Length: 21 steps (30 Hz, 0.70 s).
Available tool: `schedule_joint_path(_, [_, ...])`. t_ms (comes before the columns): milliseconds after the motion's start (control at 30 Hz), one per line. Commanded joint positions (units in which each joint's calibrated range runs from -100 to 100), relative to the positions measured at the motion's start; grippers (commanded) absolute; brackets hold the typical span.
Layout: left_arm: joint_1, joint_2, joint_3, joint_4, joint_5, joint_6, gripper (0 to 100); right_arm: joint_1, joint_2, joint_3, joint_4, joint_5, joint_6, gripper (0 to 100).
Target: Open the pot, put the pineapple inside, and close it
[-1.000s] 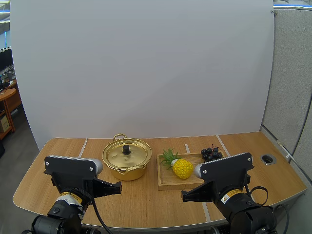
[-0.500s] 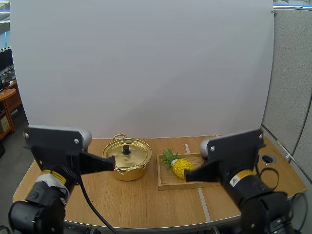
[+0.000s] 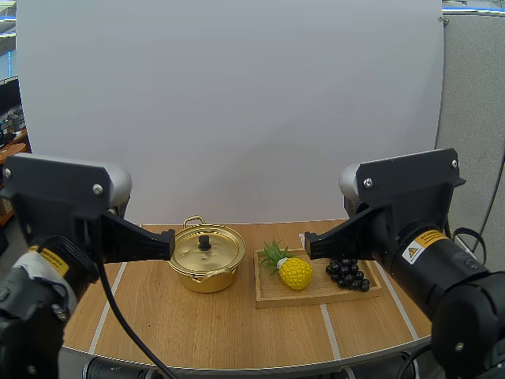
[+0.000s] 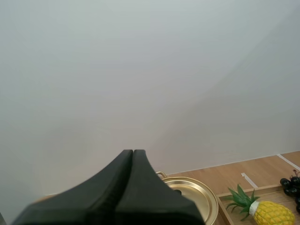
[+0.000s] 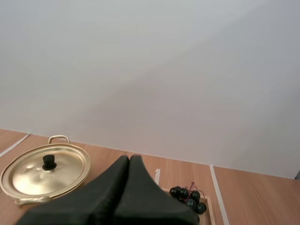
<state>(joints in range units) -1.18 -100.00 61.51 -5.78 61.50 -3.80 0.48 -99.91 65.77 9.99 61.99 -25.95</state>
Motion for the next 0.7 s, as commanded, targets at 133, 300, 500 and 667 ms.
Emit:
schedule_joint_path(133, [0.08, 0.00, -2.98, 0.37, 6.07, 0.18, 0, -0.22, -0.04, -5.49, 0.44, 15.02, -0.13, 0])
schedule_joint_path(300, [0.08, 3.36, -2.98, 0.28, 4.55, -0.02, 0, -0.22, 5.89, -7.07, 0.21, 15.57, -0.13, 0])
schedule_joint_path(500, [0.08, 13.64, -2.98, 0.28, -0.44, 0.20, 0, -0.22, 17.05, -10.11, 0.21, 15.93, -0.13, 0])
schedule_joint_path(667, [0.08, 23.25, -2.98, 0.28, -5.79, 0.20, 0, -0.22, 25.87, -12.48, 0.21, 15.93, -0.40, 0])
